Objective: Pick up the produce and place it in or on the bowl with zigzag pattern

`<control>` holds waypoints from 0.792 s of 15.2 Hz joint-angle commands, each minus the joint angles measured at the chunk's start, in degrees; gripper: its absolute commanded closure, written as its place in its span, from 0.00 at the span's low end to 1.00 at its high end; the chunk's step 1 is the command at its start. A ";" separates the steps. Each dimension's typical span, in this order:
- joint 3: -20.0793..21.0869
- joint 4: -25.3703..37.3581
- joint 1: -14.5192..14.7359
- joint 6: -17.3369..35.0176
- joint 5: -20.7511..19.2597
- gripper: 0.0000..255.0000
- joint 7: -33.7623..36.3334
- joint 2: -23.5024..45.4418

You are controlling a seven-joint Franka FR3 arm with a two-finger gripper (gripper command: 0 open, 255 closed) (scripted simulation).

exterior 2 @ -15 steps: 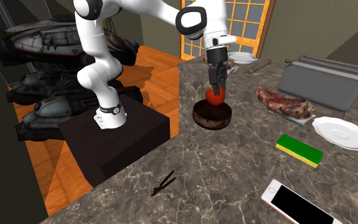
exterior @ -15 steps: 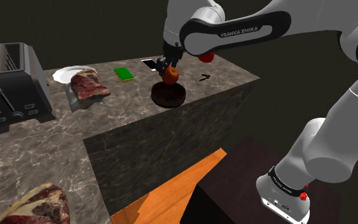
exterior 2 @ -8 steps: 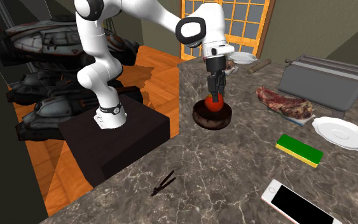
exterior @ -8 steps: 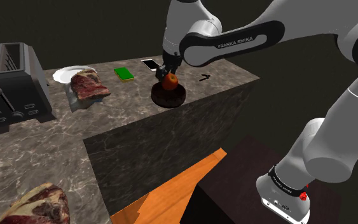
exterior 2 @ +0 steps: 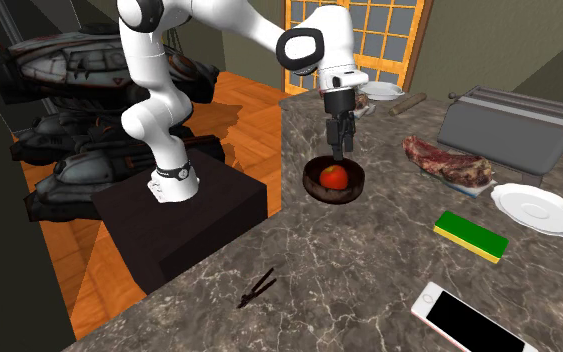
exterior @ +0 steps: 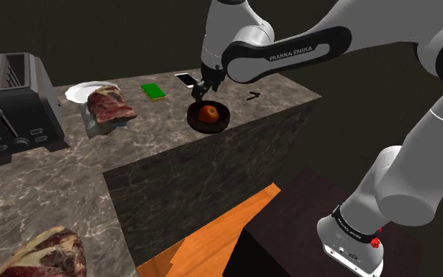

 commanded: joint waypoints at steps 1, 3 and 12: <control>0.00 0.00 0.00 0.00 0.00 0.00 0.00 0.00; 0.00 0.00 0.00 0.00 0.00 0.00 0.00 0.00; 0.80 2.55 0.76 -6.13 1.43 0.00 -0.88 -3.51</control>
